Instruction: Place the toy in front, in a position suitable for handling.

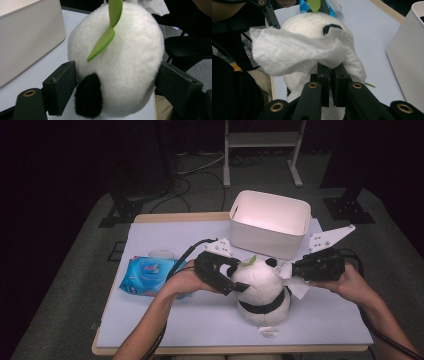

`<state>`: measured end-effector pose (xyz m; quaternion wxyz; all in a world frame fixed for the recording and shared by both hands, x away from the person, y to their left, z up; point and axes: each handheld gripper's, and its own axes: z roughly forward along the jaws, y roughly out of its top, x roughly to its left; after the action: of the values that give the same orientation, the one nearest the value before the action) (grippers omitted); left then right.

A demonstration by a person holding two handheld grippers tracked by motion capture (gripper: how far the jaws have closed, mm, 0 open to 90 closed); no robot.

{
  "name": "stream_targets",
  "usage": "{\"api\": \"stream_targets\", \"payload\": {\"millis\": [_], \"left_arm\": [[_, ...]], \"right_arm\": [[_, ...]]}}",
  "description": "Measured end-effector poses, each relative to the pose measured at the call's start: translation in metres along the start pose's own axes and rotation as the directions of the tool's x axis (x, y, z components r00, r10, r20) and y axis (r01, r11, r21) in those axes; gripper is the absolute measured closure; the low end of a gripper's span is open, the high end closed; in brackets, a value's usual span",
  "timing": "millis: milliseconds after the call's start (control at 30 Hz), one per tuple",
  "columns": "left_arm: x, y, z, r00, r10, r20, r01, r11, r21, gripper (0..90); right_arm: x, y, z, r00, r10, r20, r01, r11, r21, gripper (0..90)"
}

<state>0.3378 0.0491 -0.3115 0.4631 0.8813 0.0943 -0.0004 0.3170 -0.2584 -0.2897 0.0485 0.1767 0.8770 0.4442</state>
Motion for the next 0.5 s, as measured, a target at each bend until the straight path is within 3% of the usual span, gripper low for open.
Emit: {"api": "stream_targets", "payload": {"millis": [367,500], "left_arm": [[0.004,-0.011,0.012,0.9987,-0.032,0.04,0.032,0.9995,0.0,16.4],[0.002,-0.01,0.01,0.9994,-0.023,0.025,0.023,0.9997,-0.009,27.5]], "right_arm": [[-0.002,-0.006,-0.001,0.9998,0.018,0.006,-0.018,1.0,0.009,85.5],[-0.002,-0.006,-0.002,0.9999,0.009,0.009,-0.009,1.0,0.011,85.4]]}}
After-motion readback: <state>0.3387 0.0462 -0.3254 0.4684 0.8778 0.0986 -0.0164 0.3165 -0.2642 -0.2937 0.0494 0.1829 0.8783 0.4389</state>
